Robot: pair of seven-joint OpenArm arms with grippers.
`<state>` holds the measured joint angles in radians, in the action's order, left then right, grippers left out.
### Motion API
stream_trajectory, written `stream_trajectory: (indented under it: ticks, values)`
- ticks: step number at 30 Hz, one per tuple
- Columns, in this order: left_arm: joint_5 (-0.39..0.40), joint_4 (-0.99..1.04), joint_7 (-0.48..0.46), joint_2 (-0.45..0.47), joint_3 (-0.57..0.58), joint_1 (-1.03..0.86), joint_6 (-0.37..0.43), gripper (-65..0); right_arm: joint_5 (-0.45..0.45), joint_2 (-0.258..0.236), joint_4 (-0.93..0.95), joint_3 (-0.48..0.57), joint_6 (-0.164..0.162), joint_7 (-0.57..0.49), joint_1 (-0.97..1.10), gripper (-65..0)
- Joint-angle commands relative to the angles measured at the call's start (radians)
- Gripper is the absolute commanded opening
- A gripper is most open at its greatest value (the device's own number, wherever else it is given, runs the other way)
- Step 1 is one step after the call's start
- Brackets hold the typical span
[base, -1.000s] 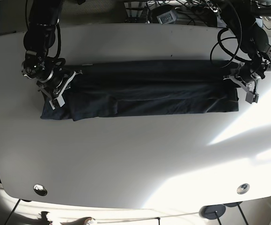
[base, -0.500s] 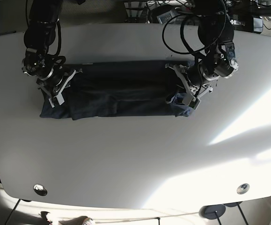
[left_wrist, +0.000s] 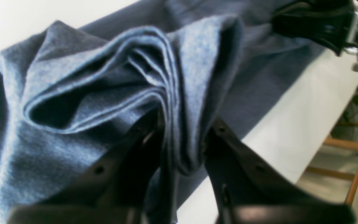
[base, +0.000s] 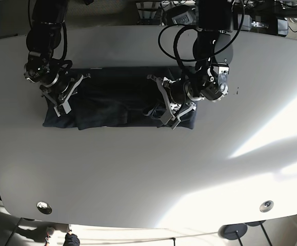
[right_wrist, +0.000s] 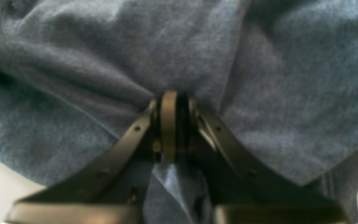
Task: Fold the T-shirt properly
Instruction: 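Move the left gripper along the strip toward the right gripper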
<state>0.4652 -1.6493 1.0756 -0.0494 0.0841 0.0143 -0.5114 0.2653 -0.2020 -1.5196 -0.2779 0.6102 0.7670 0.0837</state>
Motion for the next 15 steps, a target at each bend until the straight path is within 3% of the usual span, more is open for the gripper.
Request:
stream_trajectory:
  ticks: [1, 3, 5, 7, 9, 13, 15]
  values:
    - [0.020, -0.013, -0.019, -0.005, 0.023, 0.016, 0.003, -60.7, -0.008, -0.007, -0.017, -0.001, 0.001, 0.010, -0.006, -59.9]
    - [0.020, -0.013, -0.019, -0.005, 0.032, 0.022, 0.076, -59.4, -0.008, -0.007, -0.017, -0.001, 0.001, 0.010, -0.006, -59.9]
    - [0.023, -0.013, -0.019, -0.005, 0.064, 0.032, 0.173, -48.3, -0.008, -0.007, -0.017, -0.001, 0.001, 0.010, -0.006, -59.9]
    - [0.023, -0.018, -0.019, -0.005, 0.124, 0.040, 0.198, -38.8, -0.008, -0.007, -0.017, 0.001, 0.001, 0.010, -0.006, -59.9]
    - [0.022, -0.032, -0.019, -0.005, 0.188, 0.046, 0.211, -33.2, -0.008, -0.007, -0.017, 0.002, 0.001, 0.010, -0.006, -59.9]
    - [0.020, -0.098, -0.018, -0.005, 0.337, 0.088, 0.222, -30.4, -0.008, -0.007, -0.017, 0.004, 0.001, 0.010, -0.006, -59.9]
    - [0.019, -0.122, -0.015, -0.004, 0.342, 0.105, 0.222, -30.6, -0.008, -0.007, -0.019, 0.004, 0.001, 0.012, -0.006, -59.9]
